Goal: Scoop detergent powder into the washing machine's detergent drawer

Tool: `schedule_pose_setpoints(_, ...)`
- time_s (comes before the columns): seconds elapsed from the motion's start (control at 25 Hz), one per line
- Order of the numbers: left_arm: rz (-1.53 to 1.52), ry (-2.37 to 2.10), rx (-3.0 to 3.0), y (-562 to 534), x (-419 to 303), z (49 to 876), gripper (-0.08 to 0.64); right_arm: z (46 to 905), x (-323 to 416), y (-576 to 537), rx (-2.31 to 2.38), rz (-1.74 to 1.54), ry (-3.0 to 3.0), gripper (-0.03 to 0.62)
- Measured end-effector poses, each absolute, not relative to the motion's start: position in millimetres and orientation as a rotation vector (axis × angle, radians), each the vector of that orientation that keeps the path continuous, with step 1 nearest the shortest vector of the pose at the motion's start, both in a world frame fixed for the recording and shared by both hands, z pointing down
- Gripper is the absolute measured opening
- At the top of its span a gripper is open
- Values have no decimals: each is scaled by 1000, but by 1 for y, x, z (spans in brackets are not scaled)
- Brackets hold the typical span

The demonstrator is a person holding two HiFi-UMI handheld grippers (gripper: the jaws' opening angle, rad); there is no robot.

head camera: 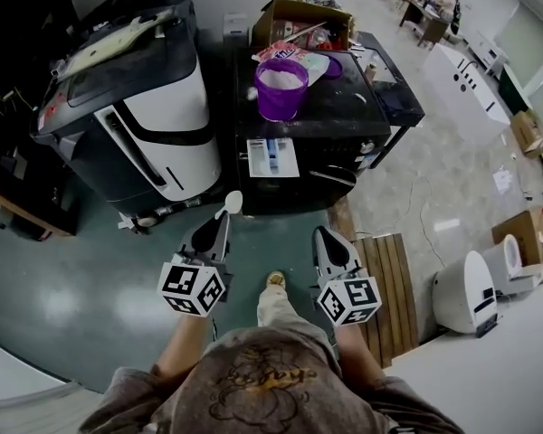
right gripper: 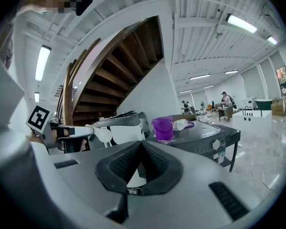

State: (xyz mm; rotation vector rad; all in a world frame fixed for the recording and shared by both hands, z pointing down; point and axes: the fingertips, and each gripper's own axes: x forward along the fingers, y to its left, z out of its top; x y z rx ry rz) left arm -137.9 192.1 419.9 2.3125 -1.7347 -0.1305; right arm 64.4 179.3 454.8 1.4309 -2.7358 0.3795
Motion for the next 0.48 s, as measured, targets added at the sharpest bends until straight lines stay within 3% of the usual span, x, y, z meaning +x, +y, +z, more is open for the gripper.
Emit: schedule_pose_setpoints(0.48,-135,-1796,2276,75,-136,404,25,441,66,53,1357,380,-2766,3)
